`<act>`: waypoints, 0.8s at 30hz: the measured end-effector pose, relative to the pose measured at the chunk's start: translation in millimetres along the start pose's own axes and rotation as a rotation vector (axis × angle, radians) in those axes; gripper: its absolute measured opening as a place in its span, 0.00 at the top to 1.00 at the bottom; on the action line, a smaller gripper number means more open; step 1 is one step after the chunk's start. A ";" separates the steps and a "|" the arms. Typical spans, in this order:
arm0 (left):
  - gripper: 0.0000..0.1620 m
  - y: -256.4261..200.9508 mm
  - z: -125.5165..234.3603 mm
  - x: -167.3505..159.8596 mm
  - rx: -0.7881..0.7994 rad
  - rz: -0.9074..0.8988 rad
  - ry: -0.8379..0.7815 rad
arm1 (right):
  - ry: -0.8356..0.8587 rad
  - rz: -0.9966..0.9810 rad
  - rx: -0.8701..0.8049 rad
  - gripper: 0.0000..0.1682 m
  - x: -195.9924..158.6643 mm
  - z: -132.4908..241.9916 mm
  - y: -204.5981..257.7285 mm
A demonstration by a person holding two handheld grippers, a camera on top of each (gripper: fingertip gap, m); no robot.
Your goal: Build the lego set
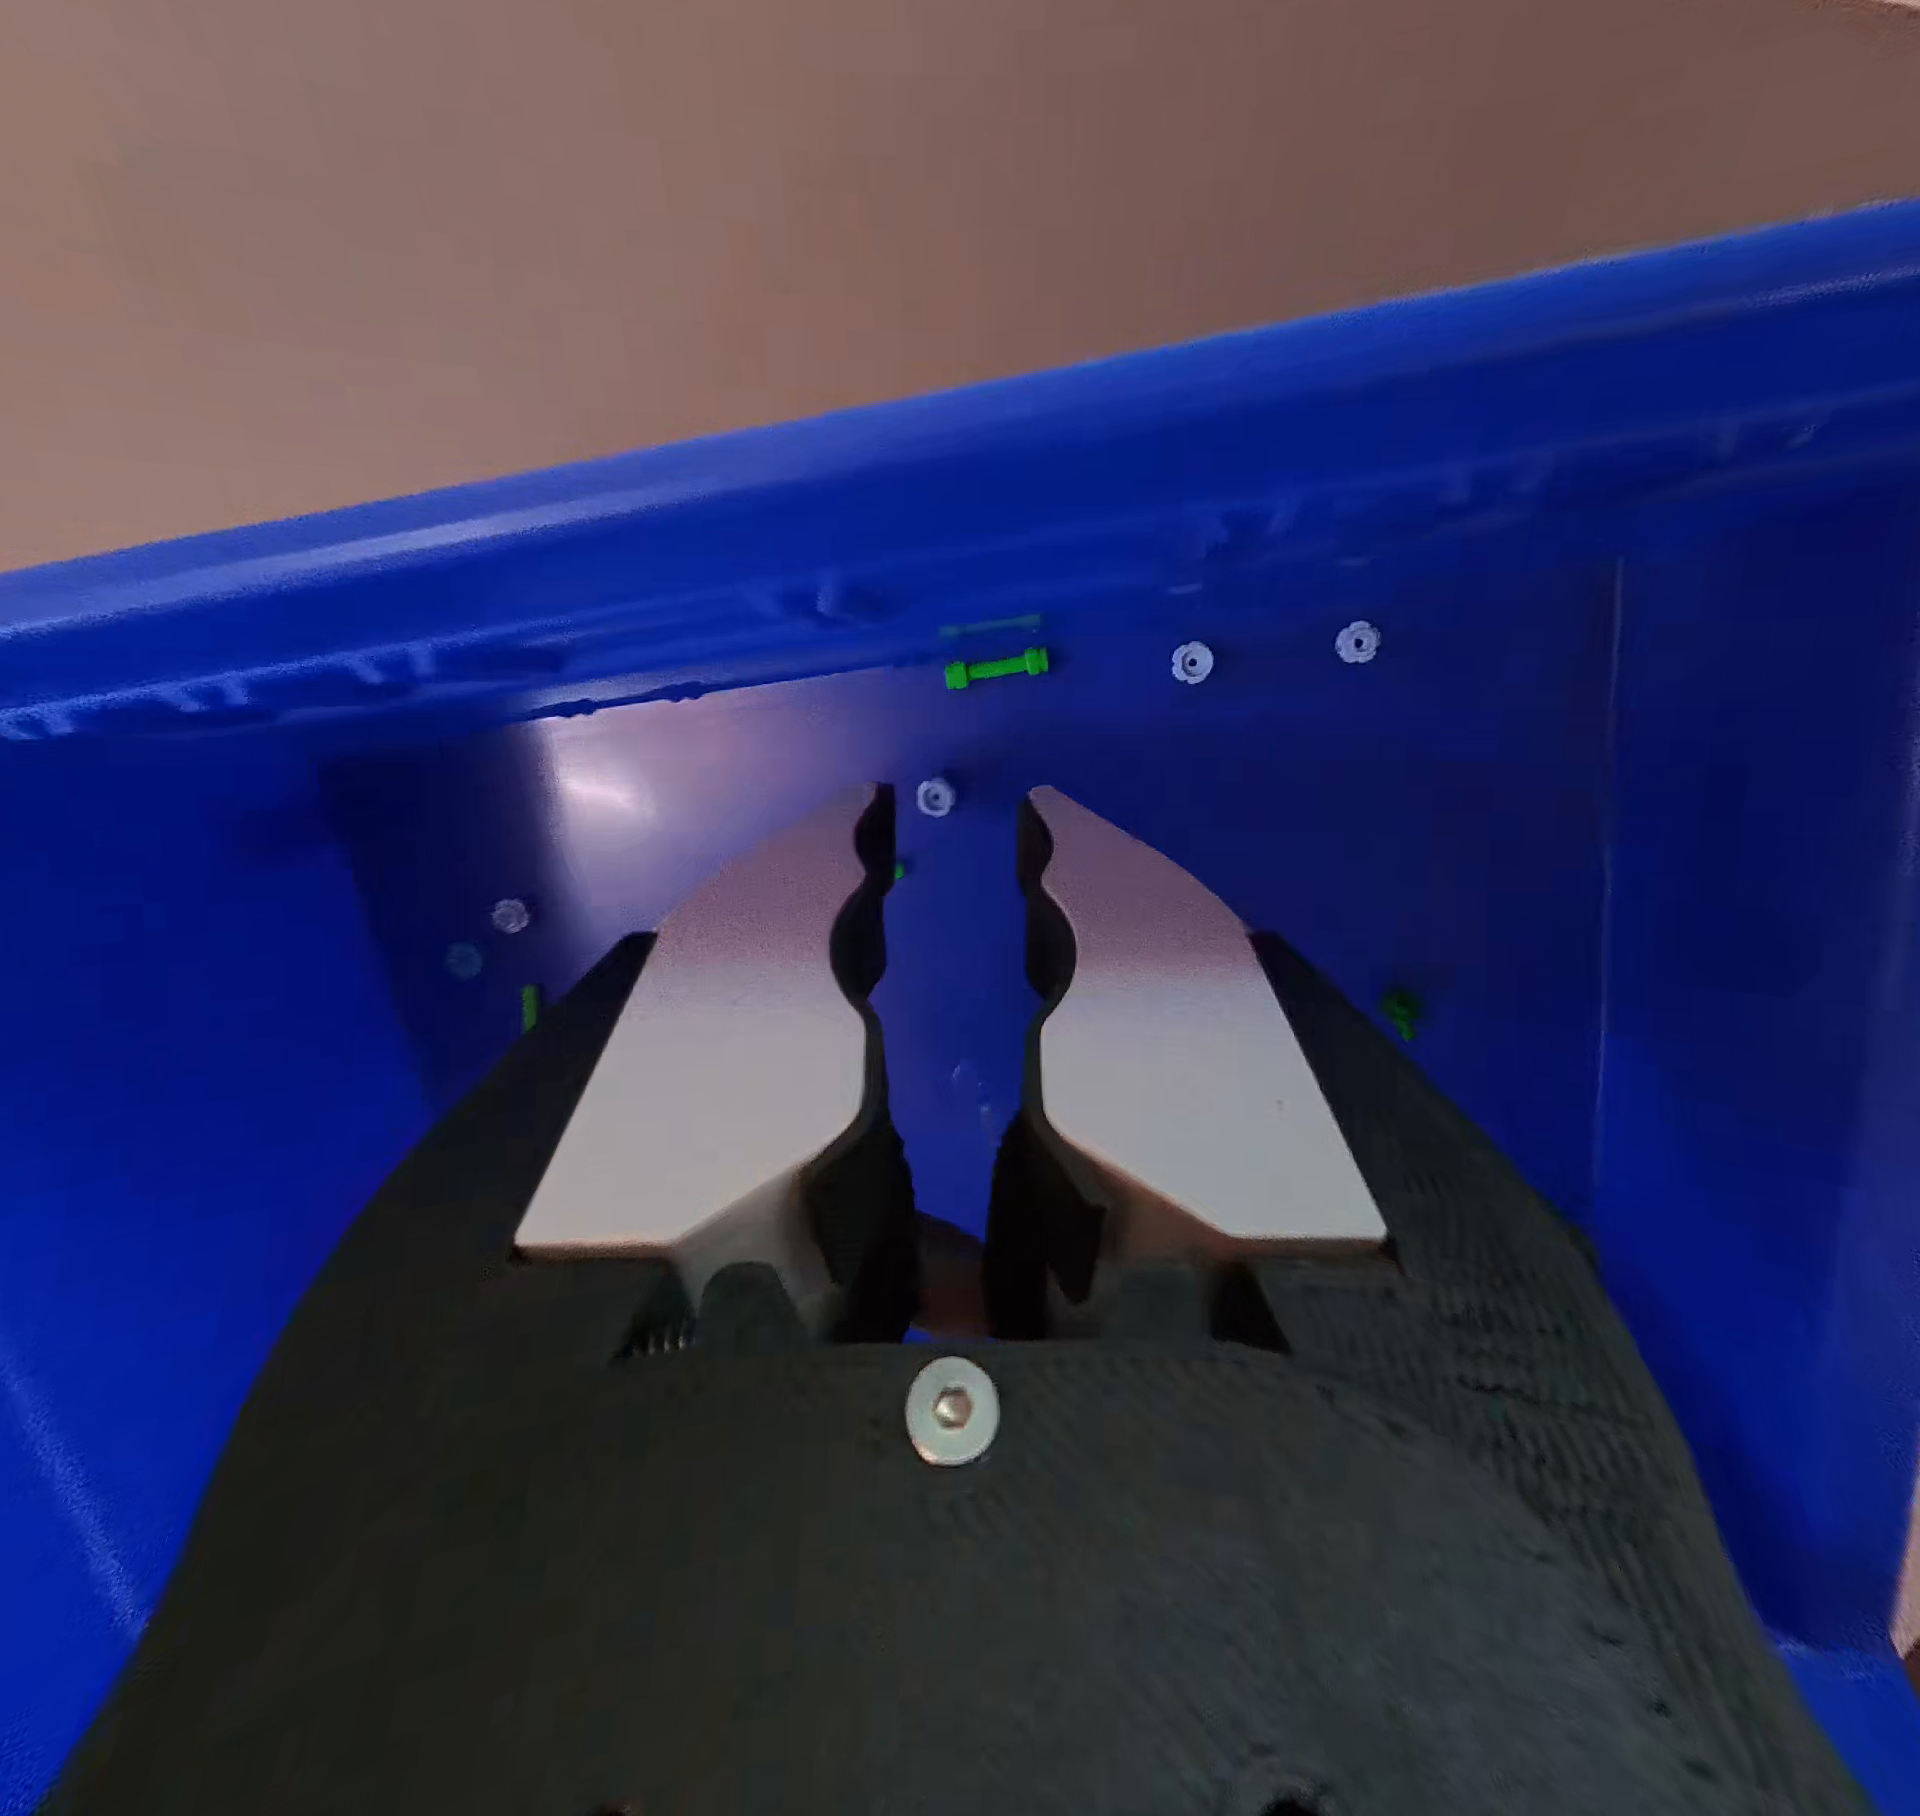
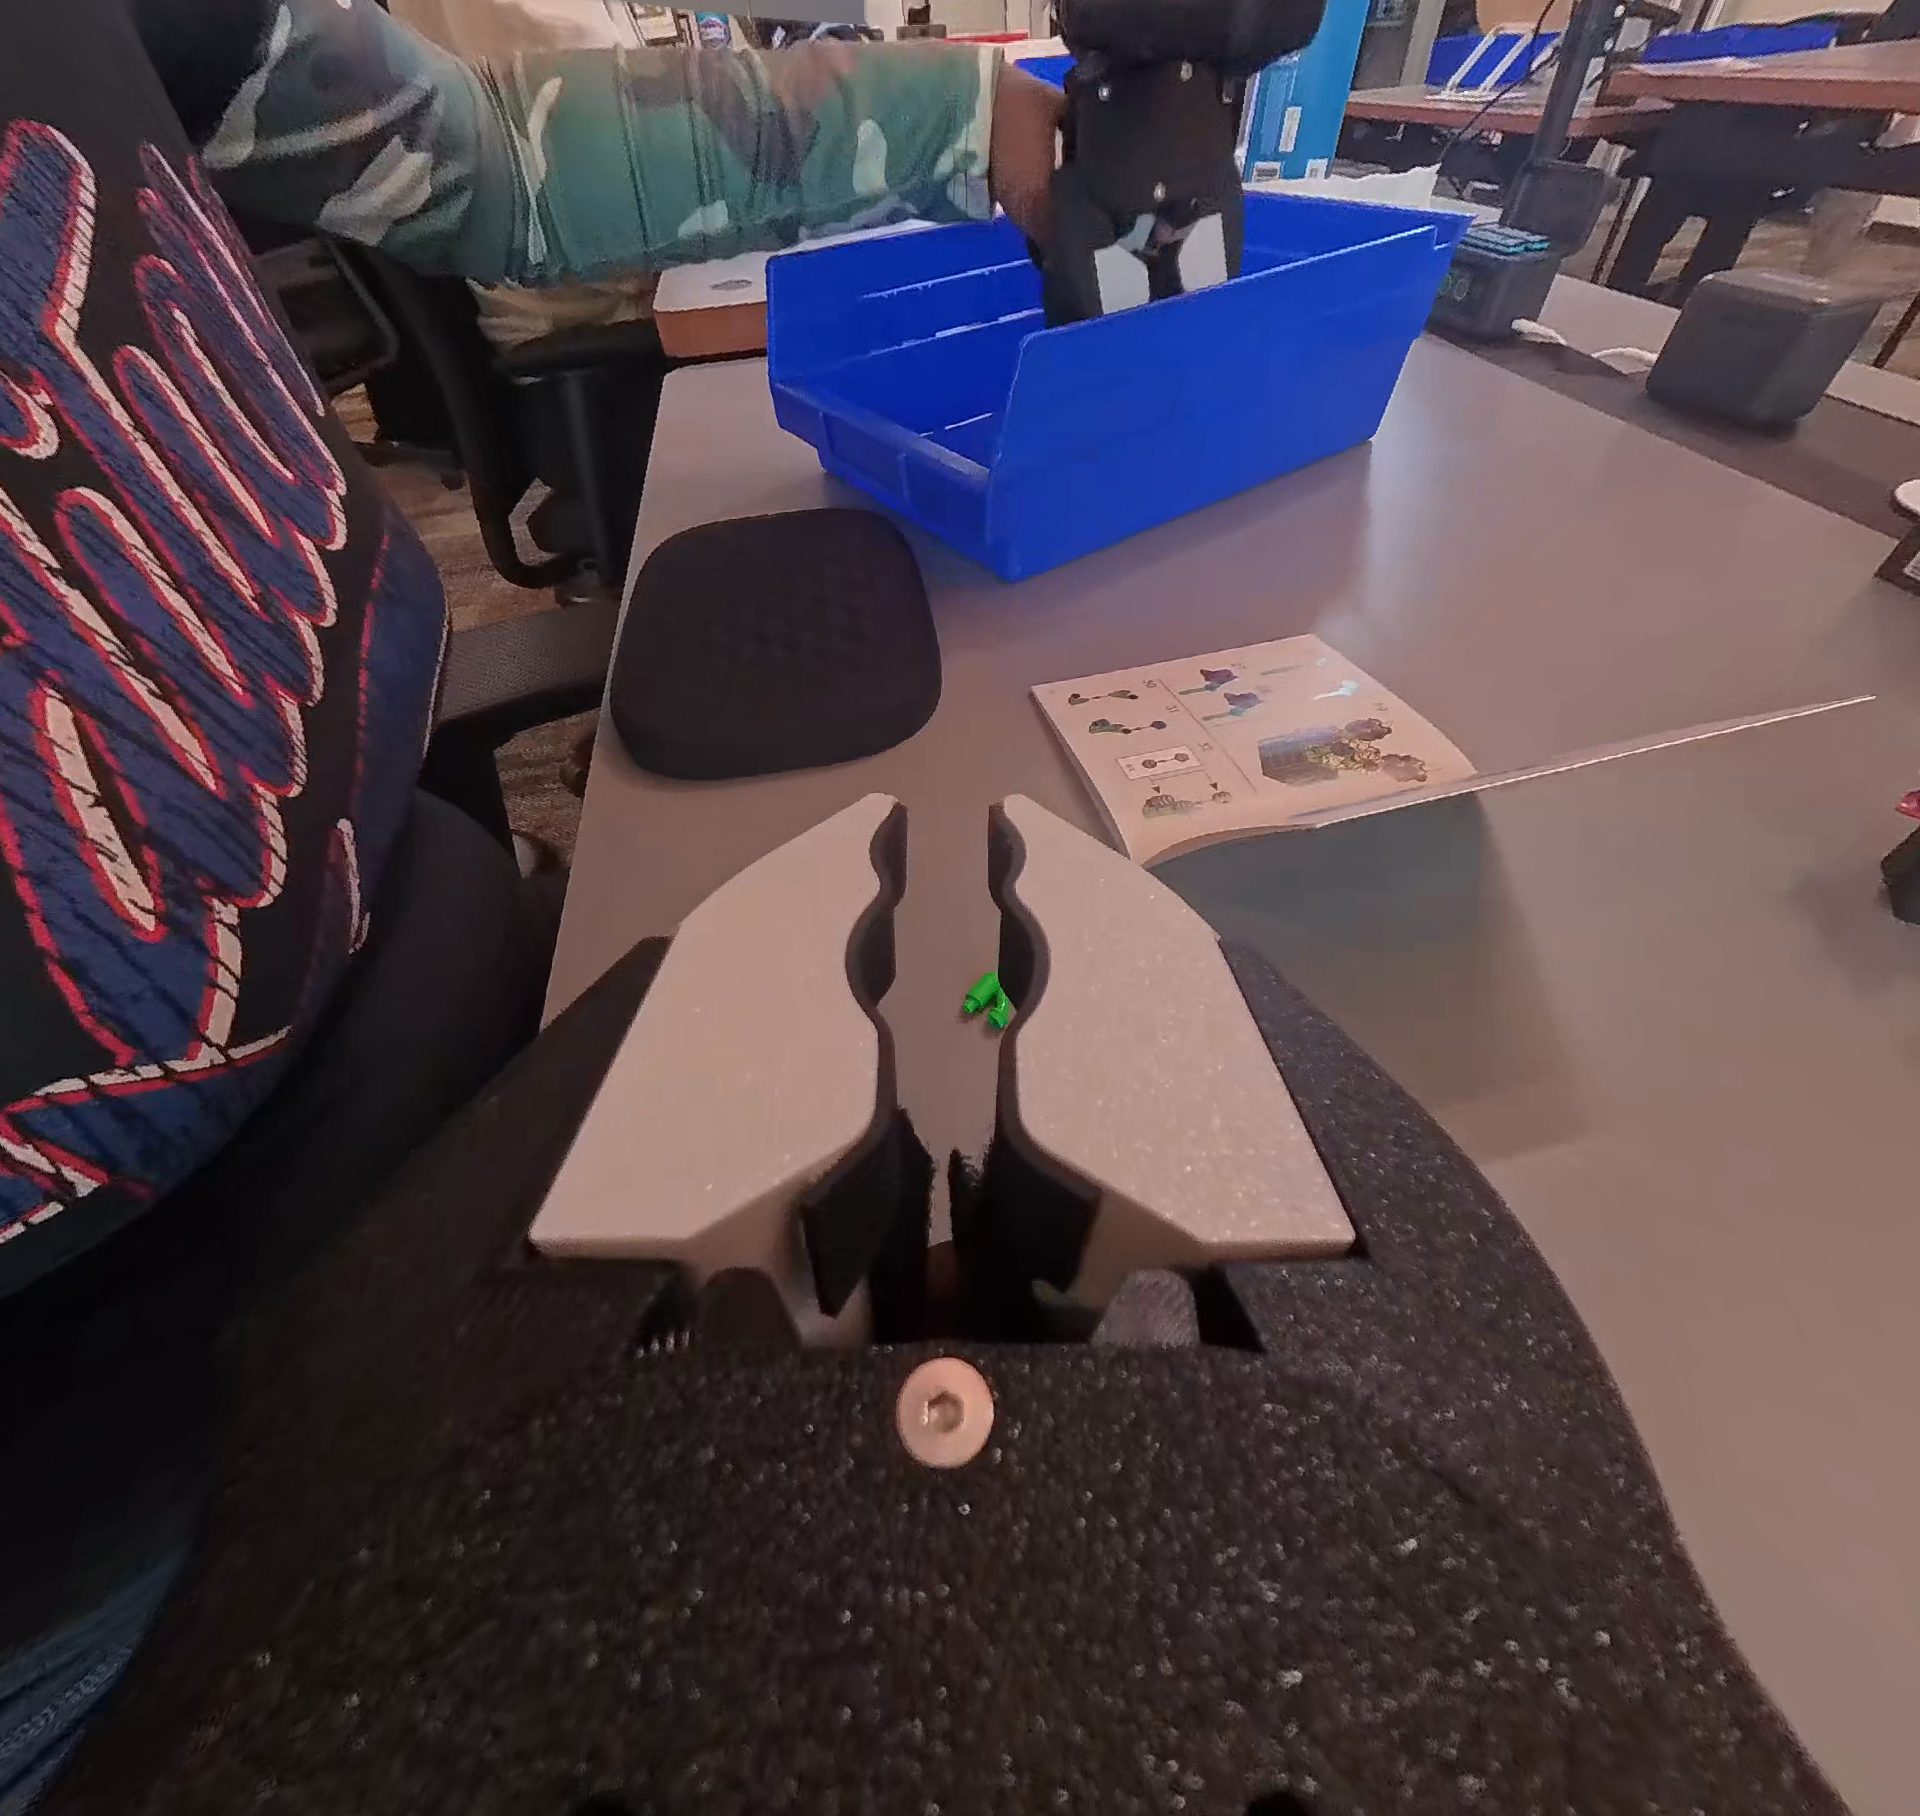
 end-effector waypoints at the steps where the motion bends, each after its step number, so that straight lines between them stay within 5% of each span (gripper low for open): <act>1: 0.87 -0.5 -4.6 0.2 -0.014 0.002 0.006 | 0.001 -0.006 0.004 0.91 0.0 -0.1 -0.6; 17: 0.94 8.7 -14.4 -4.9 -0.033 0.093 0.016 | 0.008 -0.008 0.004 0.91 -0.2 -1.4 0.4; 24: 0.95 -37.8 38.5 13.2 0.165 0.084 -0.183 | 0.059 0.018 0.006 0.91 -0.8 -6.1 3.5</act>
Point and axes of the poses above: each gripper's, where its closed fingertips meet, z back along the fingers, x out of its top, y = z × x across the jaws, the point moved 10 cm from there along z, back along the fingers, and after that the axes turned 9 degrees about -x, right-handed, at the moved point
